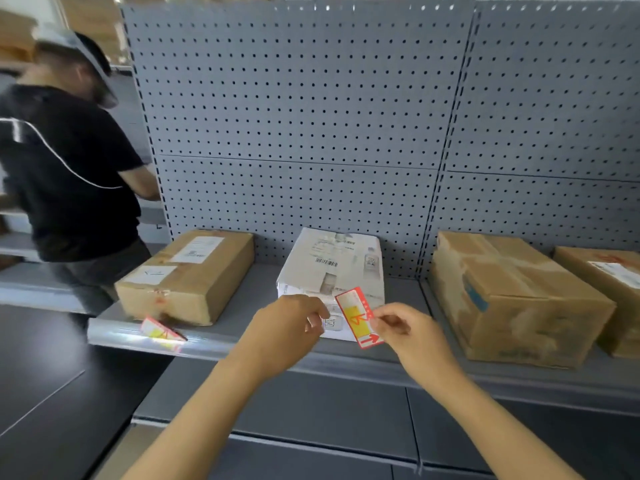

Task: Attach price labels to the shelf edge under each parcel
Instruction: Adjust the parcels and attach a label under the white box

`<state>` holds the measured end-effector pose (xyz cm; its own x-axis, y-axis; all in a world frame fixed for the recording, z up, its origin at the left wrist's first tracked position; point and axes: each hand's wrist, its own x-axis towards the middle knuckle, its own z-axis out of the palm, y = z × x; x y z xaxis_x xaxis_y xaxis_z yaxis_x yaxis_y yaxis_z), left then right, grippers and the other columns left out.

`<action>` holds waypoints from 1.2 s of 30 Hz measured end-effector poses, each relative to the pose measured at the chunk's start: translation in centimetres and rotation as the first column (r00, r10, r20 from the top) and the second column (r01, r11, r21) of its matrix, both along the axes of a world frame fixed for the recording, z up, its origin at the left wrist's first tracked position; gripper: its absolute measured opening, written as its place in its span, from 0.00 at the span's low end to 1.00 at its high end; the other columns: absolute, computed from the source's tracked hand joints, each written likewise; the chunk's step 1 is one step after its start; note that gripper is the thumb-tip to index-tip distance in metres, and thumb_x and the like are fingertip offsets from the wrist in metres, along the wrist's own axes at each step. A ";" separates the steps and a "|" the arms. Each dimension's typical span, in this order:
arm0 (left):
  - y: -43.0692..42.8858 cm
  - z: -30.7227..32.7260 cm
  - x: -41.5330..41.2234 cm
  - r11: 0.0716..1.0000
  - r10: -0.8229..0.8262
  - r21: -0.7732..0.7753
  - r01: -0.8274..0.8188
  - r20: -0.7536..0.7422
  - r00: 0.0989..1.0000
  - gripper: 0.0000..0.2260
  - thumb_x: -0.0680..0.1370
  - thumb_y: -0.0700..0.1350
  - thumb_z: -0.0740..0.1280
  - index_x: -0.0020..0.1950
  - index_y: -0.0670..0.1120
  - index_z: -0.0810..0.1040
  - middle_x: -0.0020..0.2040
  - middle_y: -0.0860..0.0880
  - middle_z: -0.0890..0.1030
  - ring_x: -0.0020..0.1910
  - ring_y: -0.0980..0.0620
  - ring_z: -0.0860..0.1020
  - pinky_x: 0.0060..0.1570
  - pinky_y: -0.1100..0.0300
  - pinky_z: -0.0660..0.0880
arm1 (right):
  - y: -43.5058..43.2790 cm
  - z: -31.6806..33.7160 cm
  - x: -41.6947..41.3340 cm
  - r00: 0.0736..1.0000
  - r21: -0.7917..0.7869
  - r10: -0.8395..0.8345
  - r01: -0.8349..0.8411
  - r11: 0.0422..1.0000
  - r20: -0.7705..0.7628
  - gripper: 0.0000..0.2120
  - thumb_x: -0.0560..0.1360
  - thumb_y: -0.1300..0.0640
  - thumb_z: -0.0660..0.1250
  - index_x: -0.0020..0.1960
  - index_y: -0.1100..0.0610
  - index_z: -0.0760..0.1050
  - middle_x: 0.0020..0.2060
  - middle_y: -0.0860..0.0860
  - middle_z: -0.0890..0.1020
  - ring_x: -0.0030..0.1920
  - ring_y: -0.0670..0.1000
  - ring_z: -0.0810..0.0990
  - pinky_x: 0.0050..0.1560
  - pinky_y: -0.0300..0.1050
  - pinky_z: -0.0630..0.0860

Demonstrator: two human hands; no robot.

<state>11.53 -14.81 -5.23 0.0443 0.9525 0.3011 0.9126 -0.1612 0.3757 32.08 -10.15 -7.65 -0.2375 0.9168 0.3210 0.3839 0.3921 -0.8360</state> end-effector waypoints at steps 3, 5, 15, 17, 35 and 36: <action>0.7 -1.9 -2.3 0.999 -0.031 -0.045 0.031 0.004 1.000 0.10 0.75 0.44 0.62 0.52 0.56 0.78 0.48 0.59 0.80 0.47 0.57 0.77 0.44 0.60 0.75 | 0.1 -1.3 -2.0 0.999 0.009 -0.038 0.038 0.999 0.032 0.06 0.73 0.61 0.70 0.45 0.52 0.81 0.40 0.43 0.84 0.40 0.38 0.79 0.39 0.28 0.73; 1.2 -3.7 -3.2 0.996 -0.030 -0.089 0.031 0.013 0.999 0.10 0.75 0.44 0.61 0.52 0.55 0.78 0.48 0.58 0.80 0.46 0.55 0.78 0.45 0.58 0.76 | 0.1 -2.5 -3.0 0.997 0.013 -0.053 0.052 0.999 0.061 0.07 0.73 0.63 0.70 0.44 0.51 0.81 0.38 0.42 0.84 0.39 0.38 0.79 0.38 0.28 0.74; 3.6 -11.0 -3.3 0.983 -0.162 -0.119 0.143 -0.178 0.970 0.15 0.71 0.43 0.64 0.58 0.49 0.76 0.57 0.49 0.76 0.54 0.44 0.76 0.51 0.53 0.73 | 2.7 -6.7 -4.8 0.960 0.009 -0.045 0.044 0.999 0.276 0.07 0.73 0.61 0.70 0.46 0.49 0.81 0.40 0.41 0.82 0.41 0.37 0.79 0.41 0.28 0.74; 3.9 -11.8 -3.4 0.984 -0.173 -0.084 0.160 -0.191 0.966 0.15 0.67 0.41 0.64 0.53 0.48 0.78 0.53 0.47 0.78 0.48 0.42 0.78 0.46 0.51 0.75 | 3.1 -7.1 -5.0 0.958 0.028 -0.052 0.046 0.999 0.283 0.07 0.73 0.61 0.70 0.47 0.50 0.81 0.41 0.42 0.82 0.41 0.38 0.79 0.42 0.31 0.76; 2.7 -15.0 -2.3 0.991 -0.039 0.111 0.072 -0.270 0.962 0.19 0.60 0.36 0.72 0.48 0.48 0.74 0.45 0.49 0.75 0.40 0.47 0.72 0.42 0.57 0.62 | 4.3 -7.7 -5.1 0.928 0.145 -0.014 -0.044 0.988 0.371 0.06 0.73 0.59 0.69 0.49 0.50 0.79 0.44 0.45 0.80 0.43 0.44 0.78 0.44 0.47 0.79; 2.6 -15.0 -2.3 0.990 -0.040 0.120 0.074 -0.262 0.964 0.20 0.61 0.36 0.72 0.49 0.48 0.74 0.46 0.49 0.75 0.41 0.47 0.72 0.42 0.57 0.61 | 4.2 -7.7 -5.2 0.923 0.151 -0.014 -0.048 0.987 0.384 0.06 0.73 0.58 0.69 0.49 0.50 0.79 0.45 0.46 0.80 0.44 0.45 0.78 0.44 0.47 0.79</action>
<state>9.24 -12.21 -20.23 0.1896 0.9005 0.3913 0.9637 -0.2471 0.1016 26.90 -5.93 -15.31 -0.3857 0.8579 0.3396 0.6544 0.5138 -0.5547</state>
